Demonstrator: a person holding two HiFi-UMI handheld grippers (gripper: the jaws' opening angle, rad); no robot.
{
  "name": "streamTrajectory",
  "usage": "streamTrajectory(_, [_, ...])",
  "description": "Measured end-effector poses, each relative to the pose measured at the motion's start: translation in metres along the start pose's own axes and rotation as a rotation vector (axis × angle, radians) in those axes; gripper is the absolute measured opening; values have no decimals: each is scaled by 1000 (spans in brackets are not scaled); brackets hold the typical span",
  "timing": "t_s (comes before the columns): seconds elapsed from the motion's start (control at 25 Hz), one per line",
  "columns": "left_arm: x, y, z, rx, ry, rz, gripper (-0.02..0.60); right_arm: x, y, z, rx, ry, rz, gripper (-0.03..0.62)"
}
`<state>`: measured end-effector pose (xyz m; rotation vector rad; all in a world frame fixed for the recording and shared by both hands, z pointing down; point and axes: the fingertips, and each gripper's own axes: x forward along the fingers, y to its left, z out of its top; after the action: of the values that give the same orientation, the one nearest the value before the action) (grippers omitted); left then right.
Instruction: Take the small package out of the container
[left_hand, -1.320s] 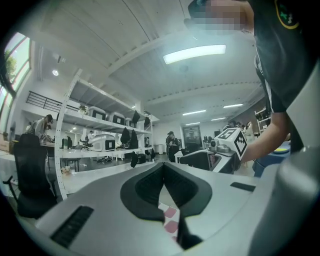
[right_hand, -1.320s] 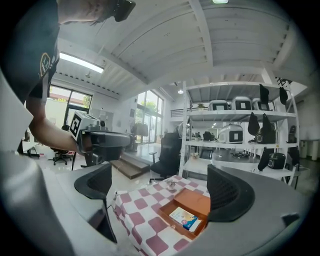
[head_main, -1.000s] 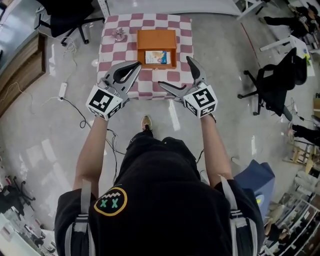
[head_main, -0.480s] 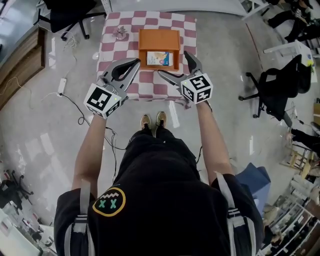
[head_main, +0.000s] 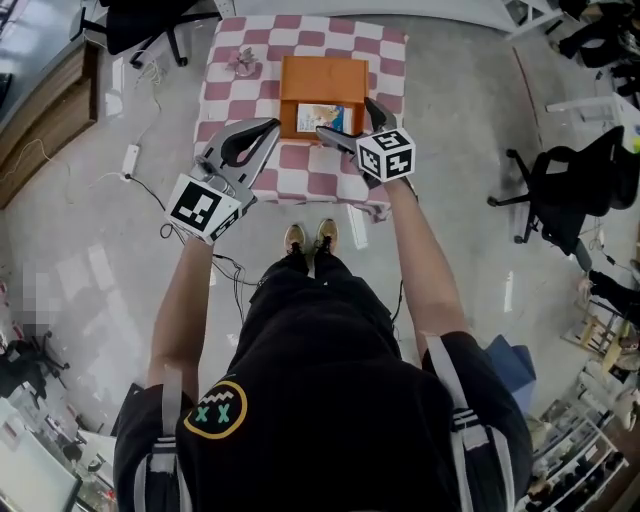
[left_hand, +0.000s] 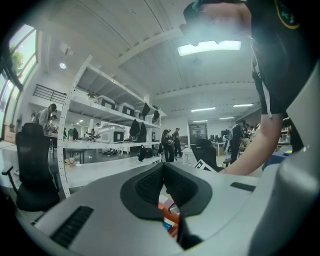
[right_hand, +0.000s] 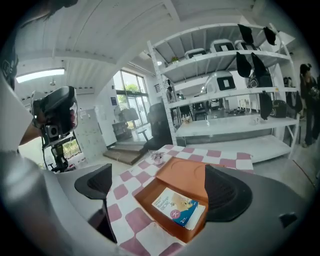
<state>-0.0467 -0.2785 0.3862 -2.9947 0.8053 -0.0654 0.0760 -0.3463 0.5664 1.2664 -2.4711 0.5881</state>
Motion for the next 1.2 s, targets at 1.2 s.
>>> streamTrajectory(1.2, [47,15,-15,62,22,-5,17,88,-63,-134,422,400,-25,534])
